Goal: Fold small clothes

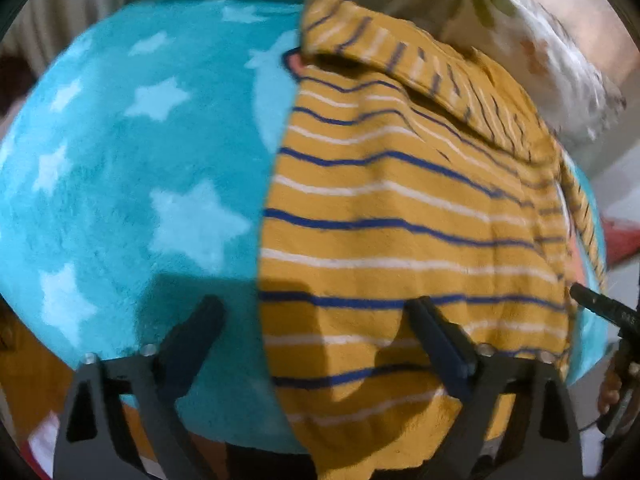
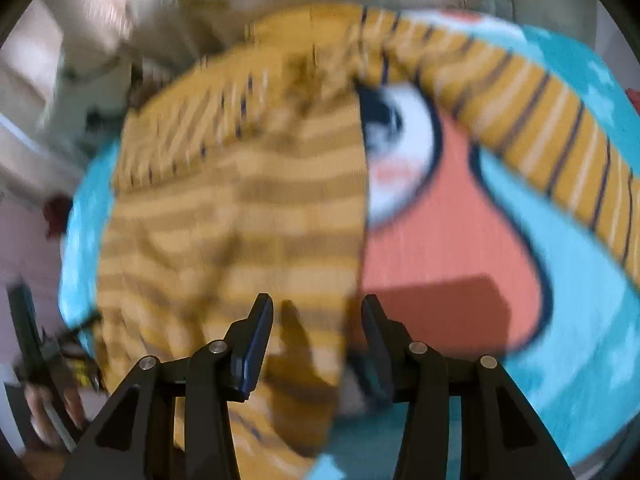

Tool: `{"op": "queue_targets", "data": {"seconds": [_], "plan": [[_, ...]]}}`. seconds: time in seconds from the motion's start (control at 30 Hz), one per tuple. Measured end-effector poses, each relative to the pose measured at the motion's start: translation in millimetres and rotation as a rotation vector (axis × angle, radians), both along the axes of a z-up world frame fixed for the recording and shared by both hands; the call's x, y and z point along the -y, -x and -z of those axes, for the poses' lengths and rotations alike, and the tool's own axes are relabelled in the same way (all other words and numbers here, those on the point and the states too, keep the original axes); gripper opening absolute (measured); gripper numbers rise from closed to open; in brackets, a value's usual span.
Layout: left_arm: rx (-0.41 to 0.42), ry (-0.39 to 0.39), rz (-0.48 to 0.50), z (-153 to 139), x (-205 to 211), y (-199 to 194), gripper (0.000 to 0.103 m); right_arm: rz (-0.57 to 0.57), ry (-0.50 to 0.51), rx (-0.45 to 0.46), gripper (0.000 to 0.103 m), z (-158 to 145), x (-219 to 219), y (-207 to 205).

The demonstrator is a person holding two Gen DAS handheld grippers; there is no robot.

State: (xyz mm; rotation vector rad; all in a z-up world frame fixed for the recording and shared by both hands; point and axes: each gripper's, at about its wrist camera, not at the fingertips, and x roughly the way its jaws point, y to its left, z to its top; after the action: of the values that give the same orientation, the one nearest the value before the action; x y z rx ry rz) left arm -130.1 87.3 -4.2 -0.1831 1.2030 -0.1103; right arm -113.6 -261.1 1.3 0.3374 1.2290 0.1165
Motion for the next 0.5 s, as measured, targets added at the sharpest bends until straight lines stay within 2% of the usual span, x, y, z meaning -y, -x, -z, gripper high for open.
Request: {"op": "queue_targets", "data": {"seconds": [0.03,0.07,0.13,0.17,0.27,0.37,0.43,0.5], "plan": [[0.013,-0.045,0.033,-2.2,8.2,2.2,0.050,-0.011,0.006,-0.010,0.050,5.6,-5.3,10.0],[0.009,-0.067,0.055,-3.2,12.8,2.7,0.017,-0.009,0.012,0.011,0.049,6.9,-8.9,15.7],[-0.018,-0.070,0.067,-7.3,14.8,2.9,0.012,-0.005,-0.048,0.014,0.008,9.8,-12.4,23.3],[-0.025,-0.081,0.067,-10.1,13.8,4.1,0.010,0.014,-0.080,0.013,0.008,11.2,-11.6,25.1],[-0.042,-0.102,0.046,-21.1,1.6,15.7,0.010,0.056,-0.086,0.028,0.008,4.2,-1.3,44.6],[-0.072,-0.128,0.008,-20.3,-12.6,26.2,0.009,0.106,-0.106,0.015,0.006,2.6,17.7,69.8],[-0.083,-0.077,-0.020,-20.0,-22.9,30.6,0.009,0.148,-0.140,0.049,0.006,-1.0,40.4,83.8],[-0.063,-0.052,-0.059,-27.6,-30.1,34.5,0.011,0.270,-0.143,0.093,0.006,-8.2,64.2,82.7]]}}
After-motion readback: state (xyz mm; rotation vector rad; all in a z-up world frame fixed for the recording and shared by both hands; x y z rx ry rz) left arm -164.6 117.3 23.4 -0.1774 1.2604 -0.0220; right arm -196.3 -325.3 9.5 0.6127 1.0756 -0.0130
